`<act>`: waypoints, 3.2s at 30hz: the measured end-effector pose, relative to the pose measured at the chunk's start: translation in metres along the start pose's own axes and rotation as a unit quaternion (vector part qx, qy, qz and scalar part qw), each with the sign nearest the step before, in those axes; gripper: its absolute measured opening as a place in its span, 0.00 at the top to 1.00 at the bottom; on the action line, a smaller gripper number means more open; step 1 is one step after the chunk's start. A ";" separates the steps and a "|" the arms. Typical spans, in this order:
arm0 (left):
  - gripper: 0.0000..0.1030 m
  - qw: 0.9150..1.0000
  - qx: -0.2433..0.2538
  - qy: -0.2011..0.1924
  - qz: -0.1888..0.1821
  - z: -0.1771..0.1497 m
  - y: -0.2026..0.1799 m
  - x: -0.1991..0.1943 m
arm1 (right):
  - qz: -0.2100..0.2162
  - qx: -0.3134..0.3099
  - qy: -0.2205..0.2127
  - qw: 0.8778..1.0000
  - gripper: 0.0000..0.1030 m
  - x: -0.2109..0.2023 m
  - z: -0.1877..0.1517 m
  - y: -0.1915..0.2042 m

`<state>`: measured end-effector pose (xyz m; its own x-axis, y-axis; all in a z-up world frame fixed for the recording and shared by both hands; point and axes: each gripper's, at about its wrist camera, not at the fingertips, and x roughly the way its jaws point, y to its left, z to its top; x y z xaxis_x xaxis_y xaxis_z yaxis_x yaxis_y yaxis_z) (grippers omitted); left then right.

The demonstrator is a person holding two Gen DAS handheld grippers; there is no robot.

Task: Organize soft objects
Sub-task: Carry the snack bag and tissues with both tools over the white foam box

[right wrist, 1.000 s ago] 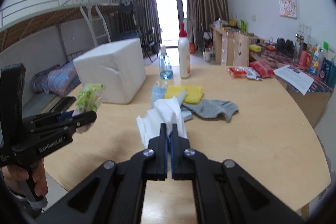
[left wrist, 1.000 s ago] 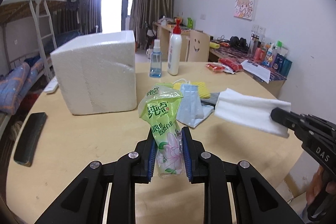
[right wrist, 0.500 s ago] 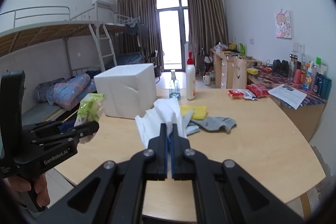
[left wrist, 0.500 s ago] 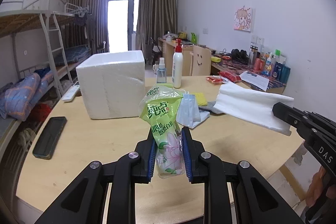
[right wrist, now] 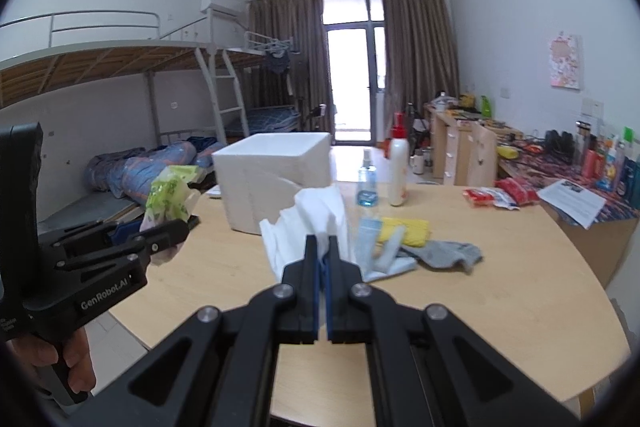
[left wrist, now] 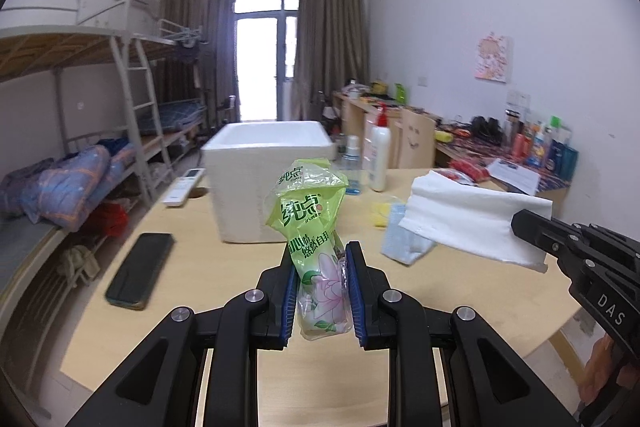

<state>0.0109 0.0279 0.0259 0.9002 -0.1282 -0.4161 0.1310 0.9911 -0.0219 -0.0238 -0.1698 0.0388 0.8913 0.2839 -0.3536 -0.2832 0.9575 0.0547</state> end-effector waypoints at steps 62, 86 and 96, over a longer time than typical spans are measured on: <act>0.76 0.999 -0.011 0.021 0.036 0.109 0.057 0.137 | 0.064 -0.035 0.024 0.997 0.96 0.130 0.097 0.043; 0.77 0.999 -0.010 0.039 0.034 0.136 0.077 0.200 | 0.061 -0.036 0.031 0.997 0.96 0.171 0.119 0.049; 0.77 0.999 -0.006 0.042 0.028 0.141 0.078 0.214 | 0.055 -0.031 0.033 0.997 0.96 0.180 0.123 0.049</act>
<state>0.2722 0.0725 0.0637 0.8680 -0.0687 -0.4918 0.0753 0.9971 -0.0064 0.1658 -0.0653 0.0925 0.8289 0.3804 -0.4101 -0.4010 0.9153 0.0385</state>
